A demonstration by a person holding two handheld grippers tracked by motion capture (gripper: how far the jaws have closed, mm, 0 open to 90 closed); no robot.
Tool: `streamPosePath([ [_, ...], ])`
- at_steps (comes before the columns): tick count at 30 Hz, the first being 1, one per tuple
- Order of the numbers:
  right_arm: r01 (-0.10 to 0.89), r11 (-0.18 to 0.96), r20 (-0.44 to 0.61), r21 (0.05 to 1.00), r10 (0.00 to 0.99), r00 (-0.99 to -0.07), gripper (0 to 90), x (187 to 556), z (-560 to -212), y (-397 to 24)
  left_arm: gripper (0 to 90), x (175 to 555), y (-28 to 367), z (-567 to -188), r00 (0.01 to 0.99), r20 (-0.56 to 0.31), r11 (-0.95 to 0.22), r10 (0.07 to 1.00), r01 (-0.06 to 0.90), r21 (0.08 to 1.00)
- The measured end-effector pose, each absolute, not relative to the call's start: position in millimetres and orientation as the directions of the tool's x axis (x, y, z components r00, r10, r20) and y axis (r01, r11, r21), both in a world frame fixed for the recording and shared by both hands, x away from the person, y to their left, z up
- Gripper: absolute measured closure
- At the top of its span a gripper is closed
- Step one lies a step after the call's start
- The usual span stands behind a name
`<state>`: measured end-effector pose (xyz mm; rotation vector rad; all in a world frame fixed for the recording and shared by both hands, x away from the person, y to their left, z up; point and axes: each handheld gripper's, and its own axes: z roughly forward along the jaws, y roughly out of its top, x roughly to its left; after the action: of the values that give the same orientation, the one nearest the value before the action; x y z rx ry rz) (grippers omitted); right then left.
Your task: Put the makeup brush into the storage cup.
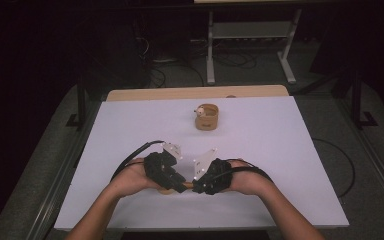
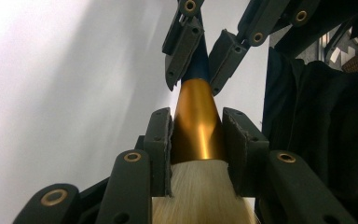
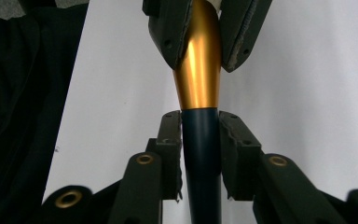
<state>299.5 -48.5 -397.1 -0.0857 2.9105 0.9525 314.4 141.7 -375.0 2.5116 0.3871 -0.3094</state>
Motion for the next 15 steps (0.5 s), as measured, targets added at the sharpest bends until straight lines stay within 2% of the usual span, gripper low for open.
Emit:
streamPosePath([
  [15,-0.089,0.809,-0.088,0.581,-0.046,-0.995,73.3,299.1,-399.0,-48.2,64.2,314.8,142.2,-376.2,0.929,-0.309,-0.792,0.201,0.340,0.507],
])
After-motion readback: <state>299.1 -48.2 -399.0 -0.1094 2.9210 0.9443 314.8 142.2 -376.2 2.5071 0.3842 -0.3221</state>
